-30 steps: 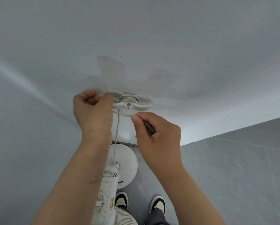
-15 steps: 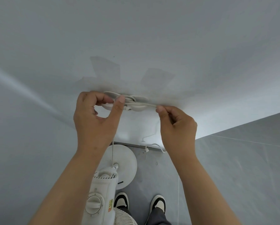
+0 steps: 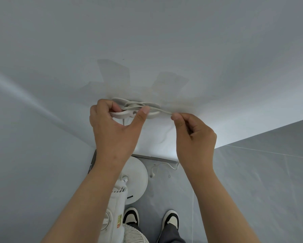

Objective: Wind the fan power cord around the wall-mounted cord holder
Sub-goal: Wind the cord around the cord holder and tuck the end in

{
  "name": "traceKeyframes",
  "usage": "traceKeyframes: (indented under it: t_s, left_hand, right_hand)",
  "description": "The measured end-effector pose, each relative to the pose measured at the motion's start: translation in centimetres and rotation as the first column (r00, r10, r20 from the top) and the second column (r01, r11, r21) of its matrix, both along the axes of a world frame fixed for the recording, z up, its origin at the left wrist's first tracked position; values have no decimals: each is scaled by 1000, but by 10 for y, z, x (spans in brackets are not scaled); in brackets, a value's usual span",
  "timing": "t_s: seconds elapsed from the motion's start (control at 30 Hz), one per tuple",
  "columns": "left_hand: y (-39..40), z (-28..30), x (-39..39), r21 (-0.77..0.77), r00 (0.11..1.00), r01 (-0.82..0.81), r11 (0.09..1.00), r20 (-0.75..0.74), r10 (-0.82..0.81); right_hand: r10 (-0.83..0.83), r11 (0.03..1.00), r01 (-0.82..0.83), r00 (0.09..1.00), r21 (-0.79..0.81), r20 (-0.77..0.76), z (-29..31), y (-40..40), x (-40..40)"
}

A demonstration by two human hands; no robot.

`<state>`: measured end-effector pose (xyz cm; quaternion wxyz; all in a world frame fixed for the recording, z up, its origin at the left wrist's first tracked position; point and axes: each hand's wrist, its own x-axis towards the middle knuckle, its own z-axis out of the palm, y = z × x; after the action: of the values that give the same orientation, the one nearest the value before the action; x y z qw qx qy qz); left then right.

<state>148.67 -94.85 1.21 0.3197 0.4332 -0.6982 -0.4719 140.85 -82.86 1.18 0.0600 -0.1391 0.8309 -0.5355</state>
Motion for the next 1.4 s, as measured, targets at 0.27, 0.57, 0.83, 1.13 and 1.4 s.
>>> traceKeyframes:
  t_s: [0.27, 0.57, 0.83, 1.13, 1.4]
  left_hand:
    - [-6, 2, -2, 113, 997, 54, 992, 39, -59]
    - [14, -11, 7, 272, 979, 63, 960, -205, -7]
    - [27, -28, 12, 252, 981, 169, 953, -136, -138]
    - [20, -44, 31, 313, 821, 481, 819, 168, -546]
    - [15, -45, 34, 472, 952, 283, 835, -34, -303]
  right_hand:
    - [36, 997, -43, 991, 57, 126, -13, -2, 0]
    - [209, 977, -210, 875, -47, 437, -35, -15, 12]
    - [409, 910, -389, 778, -144, 477, -46, -13, 27]
    - [499, 812, -583, 670, -27, 549, -73, 13, 50]
    - [438, 770, -627, 654, 118, 617, -86, 39, 67]
